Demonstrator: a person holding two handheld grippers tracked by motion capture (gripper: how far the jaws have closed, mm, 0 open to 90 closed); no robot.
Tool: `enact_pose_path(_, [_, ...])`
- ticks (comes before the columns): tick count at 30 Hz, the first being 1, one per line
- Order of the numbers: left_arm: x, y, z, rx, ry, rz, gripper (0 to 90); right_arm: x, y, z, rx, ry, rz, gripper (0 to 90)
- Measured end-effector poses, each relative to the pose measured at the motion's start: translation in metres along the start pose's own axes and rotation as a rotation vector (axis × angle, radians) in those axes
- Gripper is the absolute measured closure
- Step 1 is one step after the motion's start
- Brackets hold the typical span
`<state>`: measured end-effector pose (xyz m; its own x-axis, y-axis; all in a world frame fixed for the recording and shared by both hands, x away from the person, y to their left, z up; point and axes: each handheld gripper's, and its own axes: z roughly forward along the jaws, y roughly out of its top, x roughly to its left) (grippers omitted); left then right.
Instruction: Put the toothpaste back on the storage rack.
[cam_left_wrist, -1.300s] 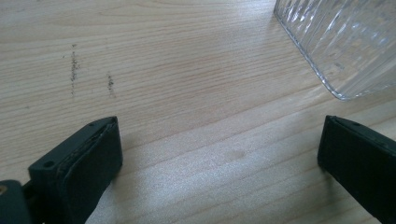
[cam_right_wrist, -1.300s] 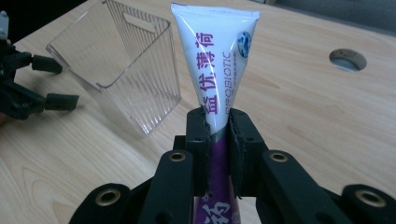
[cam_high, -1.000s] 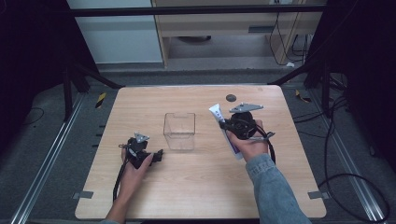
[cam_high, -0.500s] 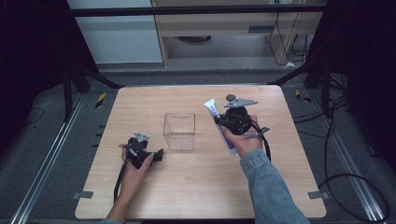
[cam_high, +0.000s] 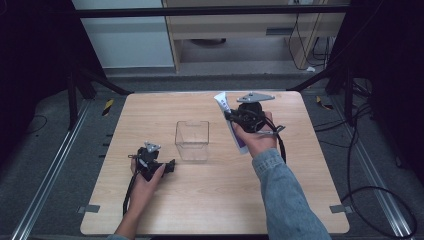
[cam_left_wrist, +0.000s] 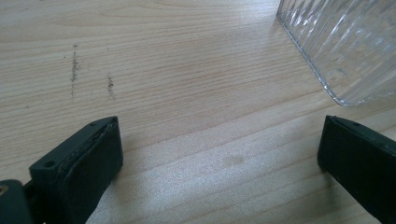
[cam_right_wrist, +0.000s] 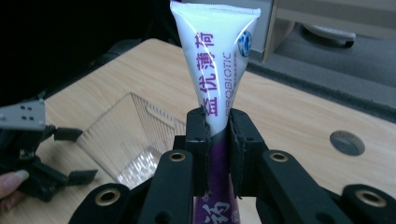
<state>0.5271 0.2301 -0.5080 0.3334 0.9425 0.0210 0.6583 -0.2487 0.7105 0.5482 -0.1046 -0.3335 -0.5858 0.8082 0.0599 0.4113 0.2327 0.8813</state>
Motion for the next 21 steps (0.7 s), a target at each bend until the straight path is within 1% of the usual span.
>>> enact_pose_path(2, [0.000, 0.000, 0.000, -0.002, 0.000, -0.003, 0.0, 0.001, 0.007, 0.000, -0.011, -0.004, -0.004, 79.6])
enact_pose_path(3, [0.000, 0.000, 0.000, 0.000, 0.000, -0.001, 0.0, 0.002, 0.014, 0.001, -0.015, -0.009, -0.014, 79.6])
enact_pose_path(7, [0.000, 0.000, 0.000, -0.002, 0.001, -0.004, 0.0, 0.006, 0.023, 0.003, -0.030, -0.011, -0.017, 79.5])
enact_pose_path(8, [0.000, 0.000, 0.000, -0.002, 0.001, -0.004, 0.0, 0.009, 0.029, 0.005, -0.048, -0.010, -0.020, 79.6])
enact_pose_path(9, [0.000, 0.000, 0.000, -0.002, 0.001, -0.004, 0.0, 0.009, 0.029, 0.005, -0.048, -0.010, -0.020, 79.6])
enact_pose_path(12, [0.000, 0.000, 0.000, -0.003, 0.001, -0.005, 0.0, 0.014, 0.038, 0.009, -0.064, -0.014, -0.026, 79.5])
enact_pose_path(15, [0.000, 0.000, 0.000, -0.004, 0.000, -0.003, 0.0, 0.017, 0.042, 0.012, -0.079, -0.028, -0.018, 79.5])
enact_pose_path(19, [-0.001, -0.001, 0.000, -0.006, -0.001, -0.004, 0.0, 0.020, 0.046, 0.013, -0.093, -0.026, -0.019, 79.5])
enact_pose_path(20, [-0.001, -0.001, 0.000, -0.005, 0.001, -0.002, 0.0, 0.022, 0.049, 0.014, -0.099, -0.015, -0.017, 79.5])
enact_pose_path(21, [-0.001, -0.001, 0.000, -0.005, 0.001, -0.002, 0.0, 0.022, 0.049, 0.014, -0.099, -0.015, -0.017, 79.5])
